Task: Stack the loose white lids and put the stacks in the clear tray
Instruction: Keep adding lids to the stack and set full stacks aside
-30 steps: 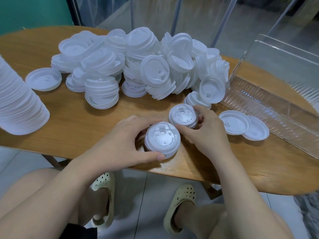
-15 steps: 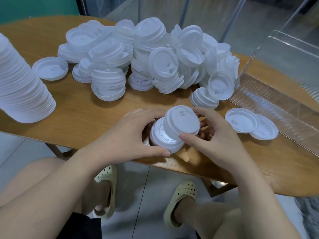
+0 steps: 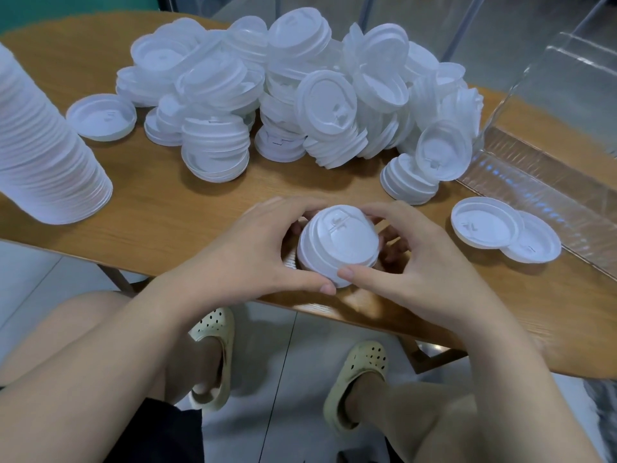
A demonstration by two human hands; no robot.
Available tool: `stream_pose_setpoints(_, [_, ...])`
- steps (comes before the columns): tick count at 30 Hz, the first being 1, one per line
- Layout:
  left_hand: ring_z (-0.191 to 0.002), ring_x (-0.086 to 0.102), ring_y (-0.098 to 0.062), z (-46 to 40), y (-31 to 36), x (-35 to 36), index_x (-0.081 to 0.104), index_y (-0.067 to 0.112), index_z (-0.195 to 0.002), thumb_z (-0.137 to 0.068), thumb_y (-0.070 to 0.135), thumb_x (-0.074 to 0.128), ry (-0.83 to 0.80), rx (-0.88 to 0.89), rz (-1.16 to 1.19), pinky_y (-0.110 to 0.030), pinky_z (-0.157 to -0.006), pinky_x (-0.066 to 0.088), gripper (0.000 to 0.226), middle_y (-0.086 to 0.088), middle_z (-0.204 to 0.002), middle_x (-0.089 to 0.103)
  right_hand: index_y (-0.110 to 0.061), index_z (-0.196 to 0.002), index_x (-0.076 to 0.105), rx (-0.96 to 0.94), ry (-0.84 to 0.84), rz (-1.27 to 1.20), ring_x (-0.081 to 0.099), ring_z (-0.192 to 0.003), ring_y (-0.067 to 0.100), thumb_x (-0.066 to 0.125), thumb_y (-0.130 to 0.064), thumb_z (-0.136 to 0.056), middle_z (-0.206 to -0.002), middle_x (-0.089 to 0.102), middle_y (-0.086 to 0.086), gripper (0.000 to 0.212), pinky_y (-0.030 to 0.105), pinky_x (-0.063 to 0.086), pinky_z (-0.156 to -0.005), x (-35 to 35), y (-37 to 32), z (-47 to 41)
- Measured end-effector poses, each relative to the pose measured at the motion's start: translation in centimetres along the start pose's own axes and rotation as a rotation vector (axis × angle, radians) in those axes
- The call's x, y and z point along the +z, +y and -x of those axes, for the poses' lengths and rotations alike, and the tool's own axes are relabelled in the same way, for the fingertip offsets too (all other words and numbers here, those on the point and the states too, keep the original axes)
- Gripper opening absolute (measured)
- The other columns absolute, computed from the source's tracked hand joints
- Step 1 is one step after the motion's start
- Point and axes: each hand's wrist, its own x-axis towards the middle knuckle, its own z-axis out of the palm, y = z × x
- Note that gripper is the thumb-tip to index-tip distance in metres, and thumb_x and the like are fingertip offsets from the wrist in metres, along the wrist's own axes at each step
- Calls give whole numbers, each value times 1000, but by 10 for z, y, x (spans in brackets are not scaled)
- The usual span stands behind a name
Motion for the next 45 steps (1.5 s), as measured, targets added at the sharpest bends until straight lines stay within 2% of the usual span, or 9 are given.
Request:
stream_pose_setpoints(11, [-117,52,3,0,4,-1,54,44,-137,-63,58,90,11,7,-1,-16,-99,38,83,34,-125,59,-45,-124,64,51,-24,-30,57,-85,9,89,-57,-63,-109,60,-16,67,17,48,-73,4,2,-2])
stream_pose_setpoints(14, [-117,52,1,1,3,-1,55,44,-138,-61,59,89,-5,-2,7,-19,-99,39,85,31,-124,61,-43,-125,64,131,101,-100,59,-81,5,82,-68,-56,-111,62,-13,76,14,49,-72,-9,6,-2])
stream_pose_setpoints(17, [-118,52,2,1,3,-1,54,47,-135,-60,60,89,-5,-21,5,-21,-101,40,85,33,-122,59,-38,-119,69,131,214,-165,59,-77,4,87,-61,-64,-107,65,-9,62,16,49,-72,-21,12,-4])
stream_pose_setpoints(25, [-118,55,-2,0,3,0,55,51,-128,-58,55,93,13,-7,25,-17,-98,40,80,31,-122,62,-37,-108,75,59,43,-144,56,-72,9,91,-36,-73,-93,64,-3,38,13,44,-64,-1,3,-9])
stream_pose_setpoints(30, [-118,54,0,1,4,-2,51,56,-124,-57,63,90,15,-2,28,-11,-97,38,78,34,-124,59,-38,-107,74,21,24,-131,59,-77,14,90,-40,-74,-98,66,-3,37,13,46,-67,-4,4,-10])
stream_pose_setpoints(33, [-118,51,4,1,5,-3,51,51,-129,-57,61,91,0,-27,12,-10,-97,37,84,32,-123,59,-28,-106,74,23,280,-61,58,-95,4,86,-41,-81,-108,66,-1,31,3,41,-80,-12,16,-21])
stream_pose_setpoints(36, [-123,48,6,1,5,-2,47,44,-143,-56,68,88,-20,-59,-2,-16,-103,37,99,27,-130,57,-16,-108,75,-16,627,259,56,-109,21,76,-37,-86,-109,65,2,30,12,34,-94,-24,44,-46])
stream_pose_setpoints(41, [-121,50,3,2,6,-2,47,55,-136,-63,77,74,-6,-39,38,-13,-100,36,81,34,-126,55,-12,-112,75,73,671,363,56,-110,29,72,-34,-90,-113,66,6,31,45,45,-98,-25,67,-70])
stream_pose_setpoints(45, [-118,54,-5,1,7,-1,54,49,-133,-67,71,76,7,-24,44,-21,-101,40,73,28,-127,60,-16,-103,80,91,720,411,56,-109,27,73,-33,-94,-106,67,2,21,34,32,-91,-23,68,-76])
